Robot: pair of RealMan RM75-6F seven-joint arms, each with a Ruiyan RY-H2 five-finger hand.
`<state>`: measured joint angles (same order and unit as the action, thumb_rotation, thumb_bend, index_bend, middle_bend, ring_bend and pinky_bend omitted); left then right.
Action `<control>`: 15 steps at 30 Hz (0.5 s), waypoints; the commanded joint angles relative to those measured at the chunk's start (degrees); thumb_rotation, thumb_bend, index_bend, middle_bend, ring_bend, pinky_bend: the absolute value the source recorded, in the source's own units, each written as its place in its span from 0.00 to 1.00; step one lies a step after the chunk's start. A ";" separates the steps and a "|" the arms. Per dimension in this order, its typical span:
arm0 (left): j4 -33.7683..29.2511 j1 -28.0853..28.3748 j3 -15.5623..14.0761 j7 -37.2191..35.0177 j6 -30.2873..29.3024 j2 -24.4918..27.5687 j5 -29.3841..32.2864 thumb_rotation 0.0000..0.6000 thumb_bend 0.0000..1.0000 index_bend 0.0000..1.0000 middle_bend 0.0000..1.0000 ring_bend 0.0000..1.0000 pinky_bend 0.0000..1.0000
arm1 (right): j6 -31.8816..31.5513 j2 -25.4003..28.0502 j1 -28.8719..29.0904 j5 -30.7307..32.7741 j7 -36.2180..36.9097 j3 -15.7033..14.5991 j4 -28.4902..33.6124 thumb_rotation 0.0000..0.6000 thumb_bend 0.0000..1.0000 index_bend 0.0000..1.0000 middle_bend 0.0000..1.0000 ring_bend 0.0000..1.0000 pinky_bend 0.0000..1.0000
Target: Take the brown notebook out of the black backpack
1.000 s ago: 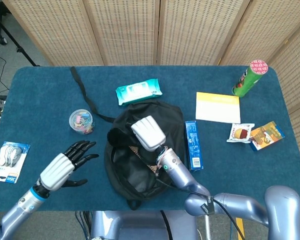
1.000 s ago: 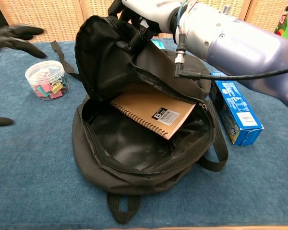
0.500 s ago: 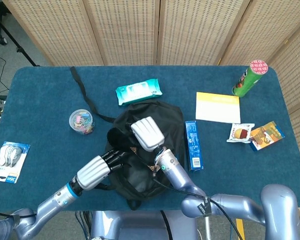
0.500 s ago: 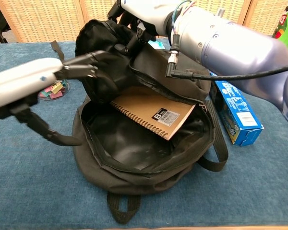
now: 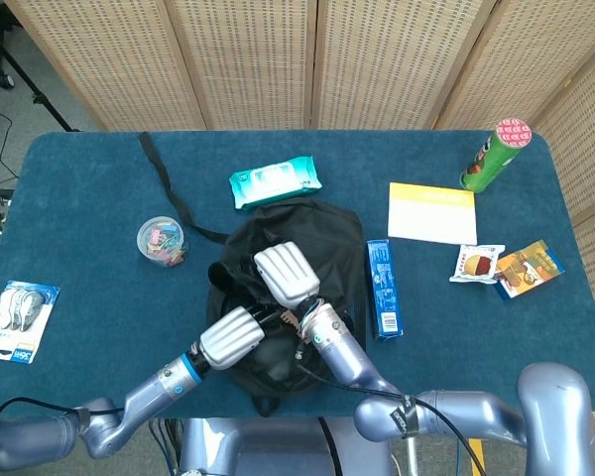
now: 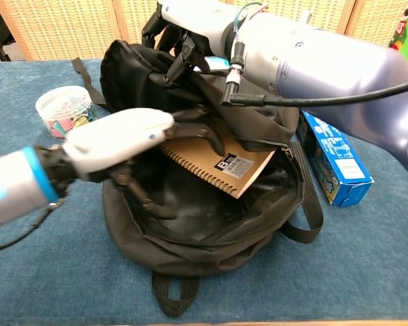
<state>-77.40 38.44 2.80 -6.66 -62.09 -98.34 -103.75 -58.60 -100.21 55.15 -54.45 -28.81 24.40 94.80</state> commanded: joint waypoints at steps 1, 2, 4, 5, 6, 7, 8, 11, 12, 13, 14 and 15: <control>2.81 2.03 1.38 1.91 1.86 -3.46 2.07 1.00 0.10 0.30 0.06 0.09 0.14 | 0.04 0.74 0.48 1.31 -0.32 -0.02 1.09 1.00 0.47 0.66 0.69 0.70 0.76; 3.20 2.27 1.38 2.19 1.92 -3.88 2.25 1.00 0.10 0.30 0.06 0.09 0.14 | -0.06 0.89 0.59 1.53 -0.37 -0.05 1.24 1.00 0.47 0.66 0.69 0.70 0.76; 3.93 2.86 1.45 2.59 2.28 -4.76 2.73 1.00 0.10 0.30 0.06 0.09 0.14 | -0.31 1.11 0.80 1.99 -0.42 -0.05 1.46 1.00 0.46 0.66 0.69 0.70 0.76; 4.14 3.07 1.47 2.70 2.40 -5.01 2.88 1.00 0.10 0.30 0.06 0.09 0.14 | -0.39 1.17 0.88 2.12 -0.40 -0.03 1.50 1.00 0.46 0.66 0.69 0.70 0.76; 4.28 3.17 1.50 2.78 2.46 -5.15 2.95 1.00 0.10 0.31 0.06 0.09 0.14 | -0.43 1.19 0.91 2.19 -0.39 -0.03 1.51 1.00 0.46 0.66 0.69 0.70 0.76; 4.82 3.56 1.64 3.17 2.65 -5.60 3.12 1.00 0.10 0.31 0.06 0.09 0.14 | -0.55 1.24 1.01 2.38 -0.30 0.01 1.58 1.00 0.46 0.66 0.69 0.70 0.76; 5.48 3.93 1.81 3.59 2.85 -6.14 3.34 1.00 0.10 0.31 0.06 0.09 0.14 | -0.65 1.29 1.12 2.56 -0.24 0.02 1.66 1.00 0.46 0.66 0.69 0.70 0.76; 7.79 4.89 2.31 4.92 3.21 -7.80 4.05 1.00 0.10 0.31 0.06 0.09 0.14 | -1.02 1.48 1.37 2.88 -0.07 -0.08 1.92 1.00 0.47 0.66 0.69 0.70 0.76; 9.24 5.28 2.56 5.60 3.25 -8.84 4.39 1.00 0.10 0.31 0.06 0.09 0.14 | -1.22 1.61 1.46 2.98 0.04 -0.03 2.09 1.00 0.47 0.66 0.69 0.70 0.76; 10.10 5.41 2.59 5.82 3.00 -9.44 4.52 1.00 0.10 0.31 0.06 0.09 0.14 | -1.35 1.66 1.53 3.07 0.17 -0.01 2.17 1.00 0.46 0.66 0.69 0.70 0.76; 10.94 5.51 2.56 6.09 2.65 -9.96 4.56 1.00 0.10 0.31 0.06 0.09 0.14 | -1.46 1.69 1.61 3.19 0.28 0.00 2.21 1.00 0.46 0.66 0.69 0.70 0.76; 12.05 5.64 2.64 6.44 2.05 -10.60 4.59 1.00 0.10 0.31 0.06 0.09 0.14 | -1.57 1.75 1.74 3.33 0.33 -0.02 2.23 1.00 0.47 0.66 0.69 0.70 0.76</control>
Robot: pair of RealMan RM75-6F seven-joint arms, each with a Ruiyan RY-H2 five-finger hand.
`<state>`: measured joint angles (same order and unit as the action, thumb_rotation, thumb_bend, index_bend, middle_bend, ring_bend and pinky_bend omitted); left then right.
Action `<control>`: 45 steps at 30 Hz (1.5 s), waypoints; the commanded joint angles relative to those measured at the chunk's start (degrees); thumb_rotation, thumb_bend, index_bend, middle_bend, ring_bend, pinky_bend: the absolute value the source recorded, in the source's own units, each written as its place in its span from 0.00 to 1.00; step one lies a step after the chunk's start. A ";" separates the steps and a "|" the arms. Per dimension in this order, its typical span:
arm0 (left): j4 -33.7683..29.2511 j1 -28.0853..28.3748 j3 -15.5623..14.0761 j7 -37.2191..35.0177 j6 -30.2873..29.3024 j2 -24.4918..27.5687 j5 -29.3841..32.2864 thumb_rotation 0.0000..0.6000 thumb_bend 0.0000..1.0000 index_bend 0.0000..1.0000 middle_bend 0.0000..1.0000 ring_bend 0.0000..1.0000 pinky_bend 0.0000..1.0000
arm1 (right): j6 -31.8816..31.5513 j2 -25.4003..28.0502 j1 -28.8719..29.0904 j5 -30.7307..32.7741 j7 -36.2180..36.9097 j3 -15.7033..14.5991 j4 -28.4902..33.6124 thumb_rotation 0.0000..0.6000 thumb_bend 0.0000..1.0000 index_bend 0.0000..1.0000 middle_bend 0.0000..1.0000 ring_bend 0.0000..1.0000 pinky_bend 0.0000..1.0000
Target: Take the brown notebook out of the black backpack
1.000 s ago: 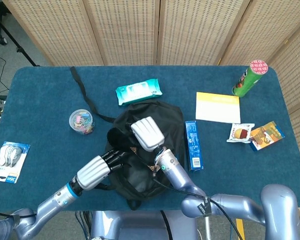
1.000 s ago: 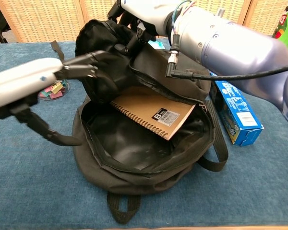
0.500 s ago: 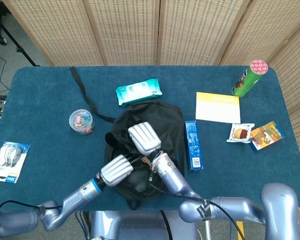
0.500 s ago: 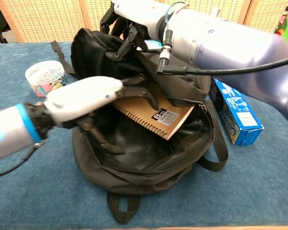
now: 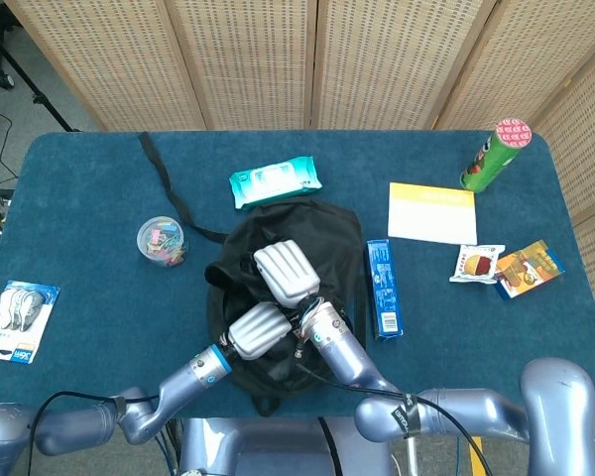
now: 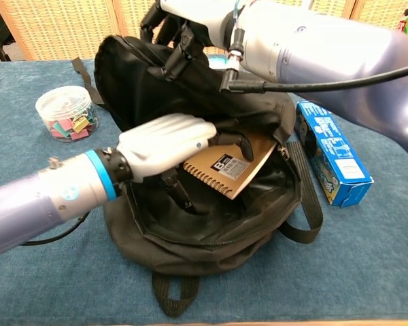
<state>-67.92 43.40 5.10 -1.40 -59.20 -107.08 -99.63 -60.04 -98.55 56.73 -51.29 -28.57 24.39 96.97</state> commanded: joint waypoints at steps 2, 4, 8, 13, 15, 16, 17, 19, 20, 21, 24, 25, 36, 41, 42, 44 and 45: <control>4.02 0.84 0.20 1.32 -1.47 -2.82 0.57 1.00 0.10 0.32 0.06 0.09 0.14 | -0.28 0.17 0.35 0.38 0.18 -0.04 0.09 1.00 0.46 0.66 0.69 0.70 0.76; 5.25 1.23 0.17 1.16 -1.44 -3.61 1.03 1.00 0.10 0.32 0.06 0.09 0.14 | -0.52 0.20 0.54 0.49 0.39 -0.07 0.14 1.00 0.46 0.66 0.69 0.70 0.76; 6.54 2.18 0.64 0.68 -1.50 -4.35 1.86 1.00 0.13 0.32 0.06 0.09 0.14 | -0.97 0.43 0.78 0.50 0.47 -0.39 0.07 1.00 0.46 0.66 0.69 0.70 0.76; 7.53 2.58 0.53 0.63 -1.86 -5.13 2.85 1.00 0.17 0.32 0.06 0.09 0.14 | -1.19 0.83 0.90 0.52 1.06 -0.76 -0.15 1.00 0.46 0.66 0.69 0.70 0.76; 8.16 2.66 0.40 1.11 -1.93 -5.63 3.26 1.00 0.20 0.32 0.06 0.09 0.14 | -1.23 0.97 0.94 0.39 1.39 -0.88 -0.16 1.00 0.46 0.66 0.69 0.70 0.76; 8.47 2.72 0.39 1.32 -1.95 -5.86 3.42 1.00 0.22 0.32 0.06 0.09 0.14 | -1.26 1.04 0.96 0.35 1.51 -0.93 -0.14 1.00 0.46 0.66 0.69 0.70 0.76; 8.74 2.78 0.37 1.44 -1.90 -6.08 3.62 1.00 0.23 0.32 0.06 0.09 0.14 | -1.29 1.12 0.98 0.33 1.59 -0.99 -0.11 1.00 0.47 0.66 0.69 0.70 0.76; 9.35 2.98 0.25 1.74 -1.55 -6.63 4.09 1.00 0.27 0.32 0.06 0.09 0.14 | -1.44 1.34 1.00 0.25 1.65 -1.12 -0.03 1.00 0.47 0.66 0.69 0.70 0.76; 9.63 3.07 0.22 2.00 -1.43 -6.84 4.27 1.00 0.31 0.32 0.06 0.09 0.14 | -1.51 1.45 1.01 0.26 1.68 -1.16 0.02 1.00 0.46 0.66 0.69 0.70 0.76; 9.85 3.15 0.20 2.16 -1.27 -7.09 4.56 1.00 0.36 0.32 0.06 0.09 0.14 | -1.59 1.57 1.02 0.30 1.76 -1.17 0.10 1.00 0.46 0.66 0.69 0.70 0.76; 10.21 3.39 0.28 2.68 -1.10 -7.53 5.15 1.00 0.51 0.32 0.06 0.09 0.14 | -1.78 1.87 1.05 0.33 1.91 -1.22 0.24 1.00 0.47 0.66 0.69 0.70 0.76; 10.34 3.43 0.34 2.84 -1.15 -7.68 5.34 1.00 0.55 0.32 0.06 0.09 0.14 | -1.83 1.96 1.04 0.34 1.98 -1.24 0.30 1.00 0.46 0.66 0.69 0.70 0.76; 11.62 3.12 0.63 2.52 -4.55 -8.89 5.82 1.00 0.63 0.48 0.26 0.20 0.33 | -2.35 3.00 0.92 0.13 2.69 -1.57 0.63 1.00 0.47 0.66 0.69 0.70 0.76; 13.98 2.68 -0.01 0.21 -7.63 -9.74 4.81 1.00 0.62 0.71 0.49 0.39 0.47 | -2.62 3.33 0.73 0.04 3.24 -1.70 0.37 1.00 0.47 0.66 0.69 0.70 0.76; 14.27 2.64 -0.10 -0.27 -8.03 -9.77 4.68 1.00 0.62 0.72 0.51 0.41 0.48 | -2.66 3.36 0.70 0.04 3.33 -1.74 0.26 1.00 0.47 0.66 0.69 0.70 0.76; 14.64 2.40 -0.34 -1.00 -8.86 -9.82 4.46 1.00 0.62 0.73 0.53 0.43 0.50 | -2.76 3.39 0.65 0.05 3.40 -1.83 0.01 1.00 0.47 0.66 0.69 0.70 0.76; 14.79 2.26 -0.47 -1.46 -9.40 -9.78 4.32 1.00 0.61 0.73 0.54 0.44 0.50 | -2.82 3.40 0.61 0.06 3.45 -1.89 -0.17 1.00 0.47 0.66 0.69 0.70 0.76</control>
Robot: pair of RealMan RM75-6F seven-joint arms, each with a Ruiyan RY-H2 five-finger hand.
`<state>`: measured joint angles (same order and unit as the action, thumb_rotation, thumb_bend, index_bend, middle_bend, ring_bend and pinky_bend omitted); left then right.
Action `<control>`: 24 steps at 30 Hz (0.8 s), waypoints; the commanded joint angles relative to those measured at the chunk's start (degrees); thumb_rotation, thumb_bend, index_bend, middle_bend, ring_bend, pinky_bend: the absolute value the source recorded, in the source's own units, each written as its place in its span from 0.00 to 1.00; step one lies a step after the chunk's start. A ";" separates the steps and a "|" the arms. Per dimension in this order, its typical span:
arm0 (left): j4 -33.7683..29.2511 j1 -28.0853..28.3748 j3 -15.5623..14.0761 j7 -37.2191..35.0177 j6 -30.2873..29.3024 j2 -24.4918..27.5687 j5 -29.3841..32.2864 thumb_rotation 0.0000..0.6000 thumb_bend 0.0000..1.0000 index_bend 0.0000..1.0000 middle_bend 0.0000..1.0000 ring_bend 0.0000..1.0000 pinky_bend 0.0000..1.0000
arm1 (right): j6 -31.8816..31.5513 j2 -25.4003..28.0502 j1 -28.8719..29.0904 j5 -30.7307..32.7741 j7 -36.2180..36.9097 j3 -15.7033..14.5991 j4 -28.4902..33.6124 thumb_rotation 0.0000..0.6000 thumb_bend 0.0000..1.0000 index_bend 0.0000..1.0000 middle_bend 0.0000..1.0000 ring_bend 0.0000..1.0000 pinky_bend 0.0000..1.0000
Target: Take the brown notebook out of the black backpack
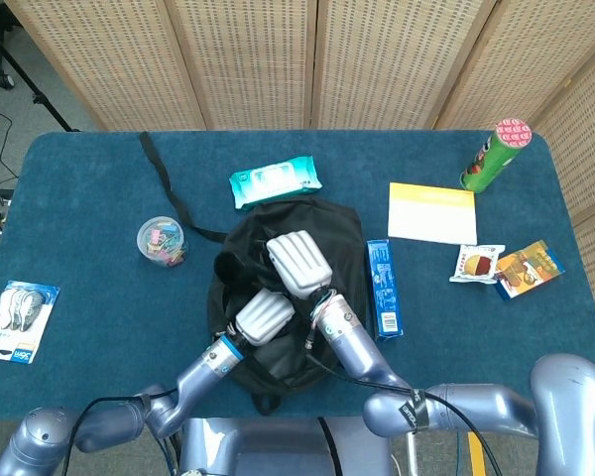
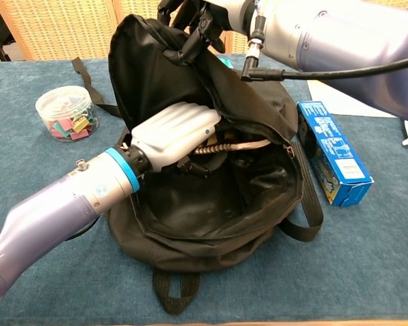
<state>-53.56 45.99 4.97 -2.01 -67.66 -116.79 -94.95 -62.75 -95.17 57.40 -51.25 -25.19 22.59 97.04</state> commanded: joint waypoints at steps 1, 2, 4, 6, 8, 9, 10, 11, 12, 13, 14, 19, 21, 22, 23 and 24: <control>0.45 -0.41 -0.43 -1.14 -1.28 0.00 -0.46 1.00 0.61 0.74 0.54 0.44 0.51 | -0.15 0.03 -0.09 0.04 0.12 -0.12 -0.37 1.00 0.47 0.66 0.69 0.70 0.76; 0.37 -0.68 -0.80 -1.48 -1.80 0.14 -0.70 1.00 0.61 0.74 0.55 0.45 0.51 | -0.21 0.02 -0.15 0.08 0.22 -0.16 -0.57 1.00 0.47 0.66 0.69 0.70 0.76; -0.21 -1.32 -1.23 -2.36 -3.63 1.15 -1.26 1.00 0.61 0.75 0.56 0.45 0.51 | -0.43 -0.04 -0.42 0.43 0.66 -0.16 -1.25 1.00 0.47 0.66 0.69 0.70 0.76; -1.57 -1.74 -1.48 -3.31 -4.68 2.59 -1.53 1.00 0.61 0.75 0.56 0.46 0.52 | -0.53 -0.16 -0.57 0.47 1.22 -0.09 -1.79 1.00 0.47 0.66 0.69 0.70 0.76; -3.10 -1.98 -1.62 -4.04 -5.29 4.01 -1.69 1.00 0.61 0.76 0.57 0.46 0.52 | -0.59 -0.20 -0.64 0.43 1.46 -0.09 -2.22 1.00 0.47 0.66 0.69 0.70 0.76; -4.50 -2.26 -1.67 -4.70 -6.05 5.22 -1.87 1.00 0.61 0.76 0.57 0.46 0.52 | -0.65 -0.19 -0.67 0.44 1.52 -0.08 -2.58 1.00 0.47 0.66 0.69 0.70 0.76; -5.49 -2.41 -1.73 -5.02 -6.43 6.04 -1.98 1.00 0.61 0.76 0.57 0.46 0.52 | -0.70 -0.19 -0.69 0.42 1.57 -0.07 -2.82 1.00 0.47 0.66 0.69 0.70 0.76; -6.66 -2.74 -2.00 -5.43 -6.97 6.92 -2.18 1.00 0.61 0.76 0.57 0.46 0.52 | -0.75 -0.22 -0.72 0.44 1.64 -0.05 -3.09 1.00 0.47 0.66 0.69 0.70 0.76; -7.67 -2.97 -2.19 -5.64 -7.32 7.70 -2.33 1.00 0.61 0.76 0.57 0.47 0.52 | -0.77 -0.25 -0.73 0.43 1.72 -0.03 -3.30 1.00 0.47 0.66 0.69 0.70 0.76; -8.69 -3.21 -2.36 -5.82 -7.73 8.53 -2.49 1.00 0.61 0.76 0.57 0.47 0.52 | -0.81 -0.29 -0.76 0.48 1.79 -0.01 -3.56 1.00 0.47 0.66 0.69 0.70 0.76; -9.69 -3.41 -2.54 -5.95 -8.06 9.35 -2.66 1.00 0.61 0.77 0.57 0.47 0.52 | -0.85 -0.35 -0.79 0.52 1.87 0.00 -3.82 1.00 0.47 0.66 0.69 0.70 0.76; -14.13 -4.17 -2.92 -6.52 -9.68 12.65 -3.40 1.00 0.61 0.77 0.58 0.47 0.52 | -0.92 -0.62 -0.96 0.69 2.12 -0.14 -4.94 1.00 0.47 0.66 0.69 0.70 0.76; -17.28 -4.69 -3.09 -7.47 -10.47 14.57 -3.54 1.00 0.61 0.77 0.58 0.47 0.52 | -0.94 -0.74 -1.10 0.67 2.10 -0.42 -5.69 1.00 0.47 0.66 0.69 0.70 0.76; -19.58 -4.99 -3.28 -7.91 -10.77 16.07 -3.66 1.00 0.61 0.78 0.58 0.47 0.52 | -0.96 -0.89 -1.19 0.64 2.25 -0.52 -6.22 1.00 0.47 0.66 0.69 0.70 0.76; -21.58 -5.31 -3.42 -8.71 -11.06 17.27 -3.60 1.00 0.61 0.78 0.58 0.47 0.52 | -0.95 -0.97 -1.29 0.65 2.35 -0.62 -6.70 1.00 0.47 0.66 0.69 0.70 0.76; -23.16 -5.49 -3.50 -9.33 -10.94 18.26 -3.38 1.00 0.61 0.78 0.58 0.47 0.52 | -0.89 -0.99 -1.32 0.47 2.40 -0.72 -7.04 1.00 0.47 0.66 0.69 0.70 0.76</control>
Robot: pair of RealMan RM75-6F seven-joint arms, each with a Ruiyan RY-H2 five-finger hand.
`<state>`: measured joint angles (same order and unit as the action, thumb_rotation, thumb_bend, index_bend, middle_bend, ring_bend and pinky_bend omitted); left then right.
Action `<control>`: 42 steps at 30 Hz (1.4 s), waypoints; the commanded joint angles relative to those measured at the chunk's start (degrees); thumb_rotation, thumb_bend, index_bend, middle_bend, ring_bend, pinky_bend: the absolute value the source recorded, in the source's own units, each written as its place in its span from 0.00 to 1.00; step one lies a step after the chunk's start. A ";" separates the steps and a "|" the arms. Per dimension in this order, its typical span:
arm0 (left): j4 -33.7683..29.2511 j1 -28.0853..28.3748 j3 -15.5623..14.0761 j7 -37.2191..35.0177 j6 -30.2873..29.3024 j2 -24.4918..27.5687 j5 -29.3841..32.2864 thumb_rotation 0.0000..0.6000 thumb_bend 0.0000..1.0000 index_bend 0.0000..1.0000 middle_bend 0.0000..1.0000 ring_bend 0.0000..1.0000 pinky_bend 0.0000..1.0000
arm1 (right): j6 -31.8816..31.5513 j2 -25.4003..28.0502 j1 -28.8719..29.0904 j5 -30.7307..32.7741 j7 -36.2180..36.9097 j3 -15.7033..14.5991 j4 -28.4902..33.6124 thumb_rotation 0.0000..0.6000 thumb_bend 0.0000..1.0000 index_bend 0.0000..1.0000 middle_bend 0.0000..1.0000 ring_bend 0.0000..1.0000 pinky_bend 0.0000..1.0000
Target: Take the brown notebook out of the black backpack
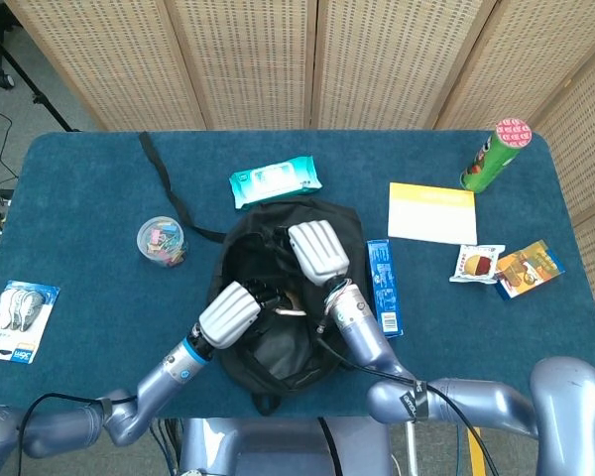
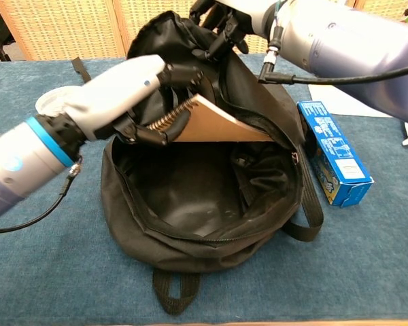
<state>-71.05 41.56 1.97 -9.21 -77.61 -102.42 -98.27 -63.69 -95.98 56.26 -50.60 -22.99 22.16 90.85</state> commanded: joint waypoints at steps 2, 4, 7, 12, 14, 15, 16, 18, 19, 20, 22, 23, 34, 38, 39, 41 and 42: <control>-8.27 -1.42 -0.44 -3.93 -0.82 5.28 0.67 1.00 0.61 0.78 0.58 0.47 0.52 | 0.13 -0.11 -0.21 -0.56 0.06 -0.55 -1.41 1.00 0.47 0.66 0.69 0.70 0.76; -11.42 -1.93 -0.07 -6.62 -1.24 7.32 1.38 1.00 0.61 0.78 0.58 0.47 0.52 | 0.21 0.04 -0.28 -0.89 -0.10 -0.75 -2.05 1.00 0.47 0.66 0.69 0.70 0.76; -15.33 -2.59 0.43 -9.57 -1.93 10.59 1.88 1.00 0.61 0.78 0.58 0.47 0.52 | 0.26 0.19 -0.52 -0.83 -0.26 -0.92 -2.57 1.00 0.47 0.66 0.69 0.70 0.76; -19.92 -3.31 1.72 -12.89 -2.31 15.23 3.00 1.00 0.61 0.78 0.59 0.47 0.52 | 0.32 -0.01 -1.07 -0.75 -0.39 -1.57 -3.19 1.00 0.47 0.66 0.69 0.70 0.76; -21.32 -3.56 2.27 -13.96 -2.60 16.95 3.22 1.00 0.61 0.78 0.59 0.47 0.52 | 0.33 -0.16 -1.22 -0.76 -0.51 -1.82 -3.43 1.00 0.47 0.66 0.69 0.70 0.76; -21.87 -3.68 2.44 -14.38 -2.73 17.71 3.21 1.00 0.61 0.78 0.59 0.47 0.52 | 0.30 -0.22 -1.27 -0.80 -0.60 -1.91 -3.55 1.00 0.47 0.66 0.69 0.70 0.76; -22.53 -3.88 2.72 -14.85 -3.02 18.64 3.19 1.00 0.61 0.78 0.59 0.47 0.52 | 0.29 -0.31 -1.33 -0.85 -0.73 -2.03 -3.70 1.00 0.47 0.66 0.69 0.70 0.76; -23.57 -4.28 3.08 -15.74 -3.66 20.27 3.03 1.00 0.61 0.78 0.59 0.47 0.52 | 0.23 -0.46 -1.45 -0.85 -0.93 -2.18 -3.91 1.00 0.47 0.66 0.69 0.70 0.76; -24.02 -4.58 3.38 -16.01 -4.22 21.32 2.88 1.00 0.61 0.78 0.59 0.47 0.52 | 0.17 -0.55 -1.54 -0.84 -1.07 -2.27 -4.04 1.00 0.47 0.66 0.69 0.70 0.76; -24.22 -4.74 3.52 -16.10 -4.50 21.87 2.80 1.00 0.61 0.78 0.59 0.47 0.52 | 0.16 -0.59 -1.58 -0.82 -1.13 -2.31 -4.11 1.00 0.47 0.66 0.69 0.70 0.76; -24.68 -5.34 4.15 -16.25 -5.58 23.82 2.66 1.00 0.61 0.78 0.59 0.47 0.52 | 0.14 -0.68 -1.77 -0.77 -1.31 -2.48 -4.27 1.00 0.47 0.66 0.69 0.70 0.76; -24.61 -5.78 4.74 -16.18 -6.48 24.97 2.82 1.00 0.61 0.78 0.59 0.47 0.52 | 0.09 -0.71 -1.90 -0.82 -1.34 -2.60 -4.31 1.00 0.47 0.66 0.69 0.70 0.76; -26.11 -10.24 4.97 -16.13 -2.64 40.81 10.12 1.00 0.61 0.79 0.59 0.47 0.52 | -0.15 0.22 -3.12 -1.65 -1.18 -2.87 -2.98 1.00 0.47 0.66 0.69 0.70 0.76; -28.91 -10.59 3.61 -17.95 5.61 48.52 15.61 1.00 0.61 0.79 0.59 0.47 0.52 | 0.01 0.41 -3.23 -1.69 -1.42 -2.83 -2.44 1.00 0.47 0.66 0.69 0.70 0.76; -29.18 -10.52 3.45 -18.21 6.89 49.28 16.36 1.00 0.61 0.79 0.59 0.47 0.52 | 0.03 0.35 -3.23 -1.67 -1.43 -2.81 -2.41 1.00 0.47 0.66 0.69 0.70 0.76; -29.53 -10.07 3.02 -17.97 10.71 50.86 18.48 1.00 0.61 0.79 0.59 0.47 0.52 | 0.12 0.11 -3.21 -1.63 -1.53 -2.88 -2.47 1.00 0.47 0.66 0.69 0.70 0.76; -29.54 -9.85 2.94 -17.52 12.34 51.06 19.73 1.00 0.61 0.79 0.59 0.47 0.52 | 0.19 -0.06 -3.19 -1.60 -1.58 -2.95 -2.53 1.00 0.47 0.66 0.69 0.70 0.76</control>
<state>-99.37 31.56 5.79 -26.70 -69.74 -53.52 -82.15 -63.53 -95.98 53.06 -52.22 -24.54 19.25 88.35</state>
